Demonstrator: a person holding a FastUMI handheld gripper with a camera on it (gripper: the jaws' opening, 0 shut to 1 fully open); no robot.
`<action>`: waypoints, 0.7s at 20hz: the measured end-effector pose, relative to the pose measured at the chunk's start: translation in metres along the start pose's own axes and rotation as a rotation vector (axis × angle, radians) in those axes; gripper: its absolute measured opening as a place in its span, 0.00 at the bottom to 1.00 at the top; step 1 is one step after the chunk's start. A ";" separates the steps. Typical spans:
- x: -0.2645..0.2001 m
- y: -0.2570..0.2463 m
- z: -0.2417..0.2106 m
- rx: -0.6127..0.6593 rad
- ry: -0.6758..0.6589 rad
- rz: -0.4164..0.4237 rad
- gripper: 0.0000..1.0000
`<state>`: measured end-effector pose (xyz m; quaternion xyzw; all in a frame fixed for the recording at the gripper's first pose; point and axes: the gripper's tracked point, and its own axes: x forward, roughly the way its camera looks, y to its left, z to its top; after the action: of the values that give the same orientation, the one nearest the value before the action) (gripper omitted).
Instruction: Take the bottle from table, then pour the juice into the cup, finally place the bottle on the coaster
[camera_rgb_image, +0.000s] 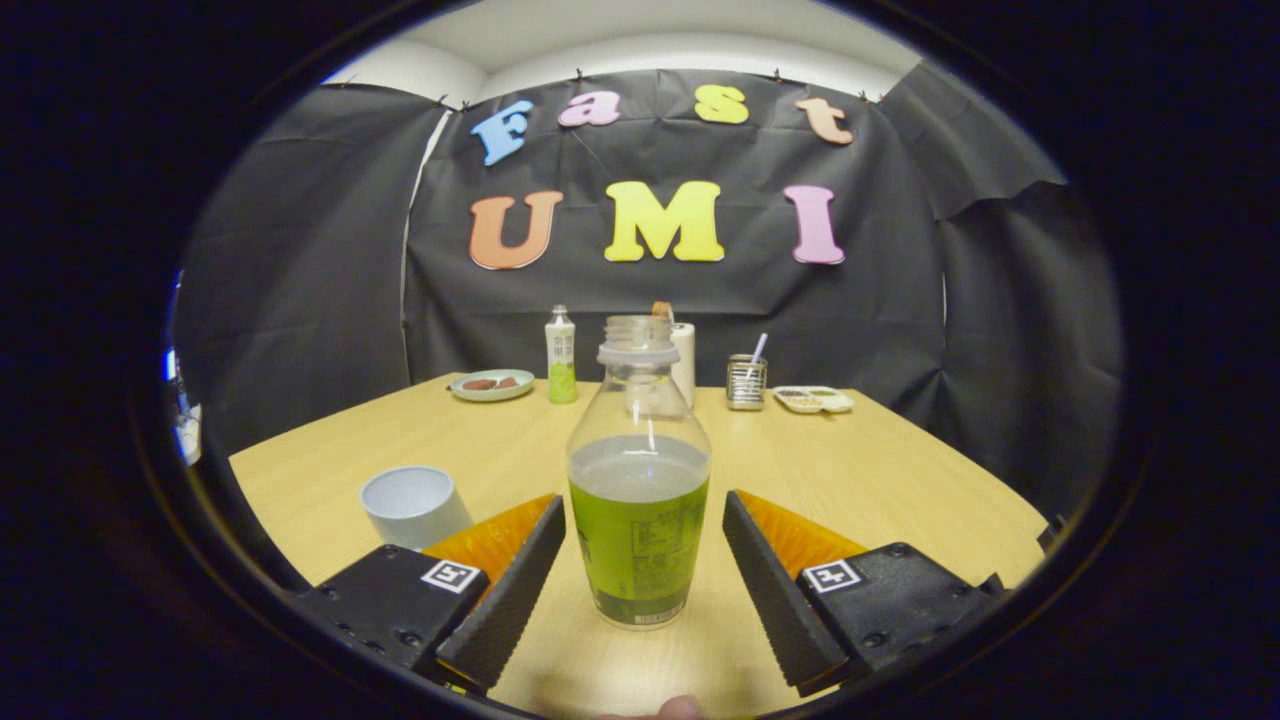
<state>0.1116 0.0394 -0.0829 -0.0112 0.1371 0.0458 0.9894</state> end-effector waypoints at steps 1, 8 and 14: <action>0.003 0.000 -0.001 0.007 0.013 0.005 1.00; 0.026 0.001 -0.013 0.031 0.102 0.026 0.99; 0.029 0.004 -0.014 0.017 0.120 0.040 0.89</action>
<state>0.1352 0.0457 -0.1040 -0.0029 0.1968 0.0637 0.9784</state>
